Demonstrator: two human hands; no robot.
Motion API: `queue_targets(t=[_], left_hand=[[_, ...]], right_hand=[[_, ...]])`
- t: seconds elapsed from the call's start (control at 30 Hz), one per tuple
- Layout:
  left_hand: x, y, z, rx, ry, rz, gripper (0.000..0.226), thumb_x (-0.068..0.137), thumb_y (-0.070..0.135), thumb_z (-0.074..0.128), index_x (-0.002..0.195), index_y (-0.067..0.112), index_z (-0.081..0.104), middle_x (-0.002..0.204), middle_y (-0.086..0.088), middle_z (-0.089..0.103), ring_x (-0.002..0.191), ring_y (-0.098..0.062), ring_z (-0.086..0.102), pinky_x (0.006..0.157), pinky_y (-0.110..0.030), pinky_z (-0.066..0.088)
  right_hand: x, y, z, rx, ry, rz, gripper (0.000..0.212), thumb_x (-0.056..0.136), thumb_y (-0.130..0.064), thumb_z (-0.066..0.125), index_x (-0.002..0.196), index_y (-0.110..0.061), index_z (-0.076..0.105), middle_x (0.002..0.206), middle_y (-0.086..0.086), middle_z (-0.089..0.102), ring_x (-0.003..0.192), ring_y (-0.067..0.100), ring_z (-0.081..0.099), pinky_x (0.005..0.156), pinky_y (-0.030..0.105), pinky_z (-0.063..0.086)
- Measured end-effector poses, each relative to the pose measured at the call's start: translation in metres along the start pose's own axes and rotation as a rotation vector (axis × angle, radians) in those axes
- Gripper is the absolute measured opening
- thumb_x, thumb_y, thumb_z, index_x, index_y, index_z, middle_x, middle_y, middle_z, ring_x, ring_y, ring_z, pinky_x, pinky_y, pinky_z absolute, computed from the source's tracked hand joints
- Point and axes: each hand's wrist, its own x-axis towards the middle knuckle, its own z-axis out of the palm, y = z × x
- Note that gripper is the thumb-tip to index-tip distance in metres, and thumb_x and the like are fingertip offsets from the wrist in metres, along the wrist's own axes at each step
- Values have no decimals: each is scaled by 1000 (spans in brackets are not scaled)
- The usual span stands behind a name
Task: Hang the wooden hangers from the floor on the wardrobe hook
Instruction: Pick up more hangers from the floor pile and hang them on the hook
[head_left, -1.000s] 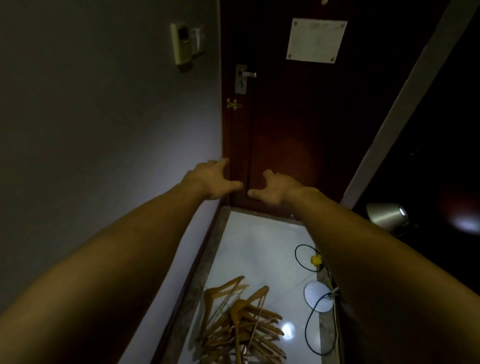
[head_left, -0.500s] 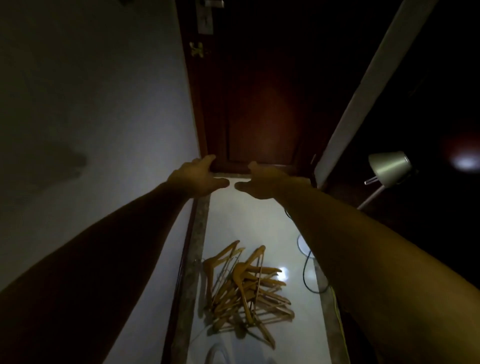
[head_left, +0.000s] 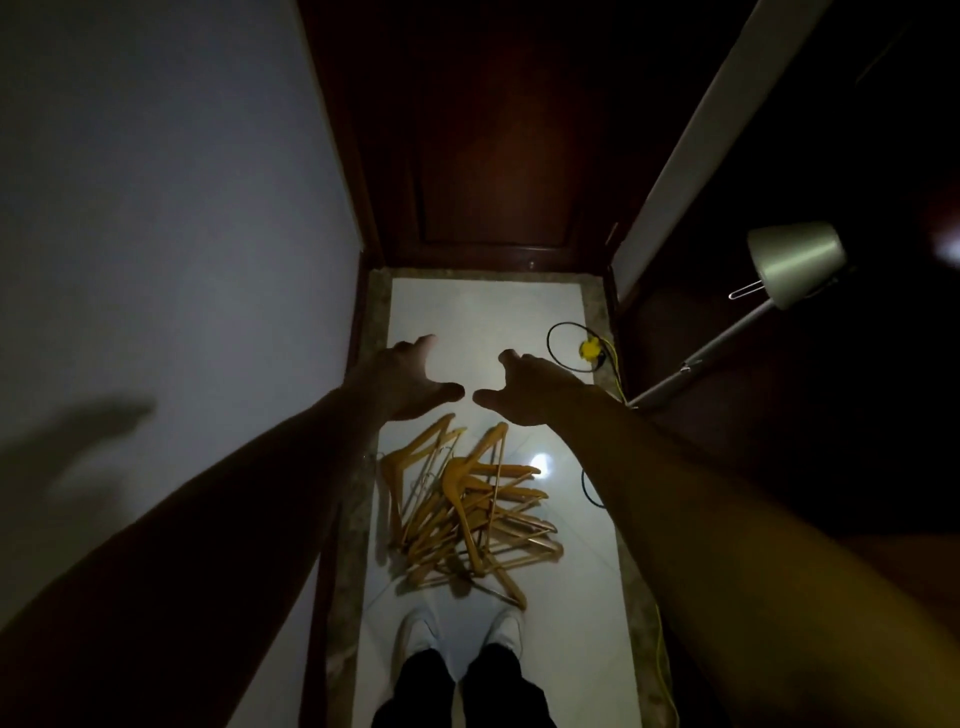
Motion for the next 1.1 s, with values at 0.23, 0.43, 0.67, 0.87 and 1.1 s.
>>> queue_targets(t=[0.23,0.43,0.67,0.87,1.1], left_hand=[[29,-14,61,-57,-113,-107,88,87,56,61,156,29,15,158,-14,30,140,-36,36,102,-43,40],[70,-34,122,-13,-227,-162,91,81,63,61,155,33,17,158,-12,30,141,-35,35,107,-47,39],[145,-63,204,-8,-225,-147,92,78,64,61,154,32,21,155,-12,36,138,-35,39,107,-51,41],[192,-105,299,17,-297,-194,91,77,67,59,154,34,21,159,-6,31,142,-33,34,109,-51,38],[246,-158,389,-52,-325,-234,90,78,71,56,153,32,25,159,-6,31,141,-33,36,109,-52,38]], right_hand=[[41,30,60,138,-124,45,67,95,-54,54,147,-15,36,137,14,53,109,29,56,79,34,44],[68,51,126,148,-376,125,47,102,-33,51,142,-9,46,140,15,53,125,30,54,101,37,45],[143,91,211,340,-402,212,43,103,-38,46,139,-14,50,142,11,54,119,26,54,109,40,41],[207,119,298,394,-403,180,46,98,-38,57,137,-14,48,127,11,62,103,20,60,97,41,53],[263,141,396,328,-386,173,58,92,-52,58,141,-25,42,127,8,59,117,28,60,96,44,52]])
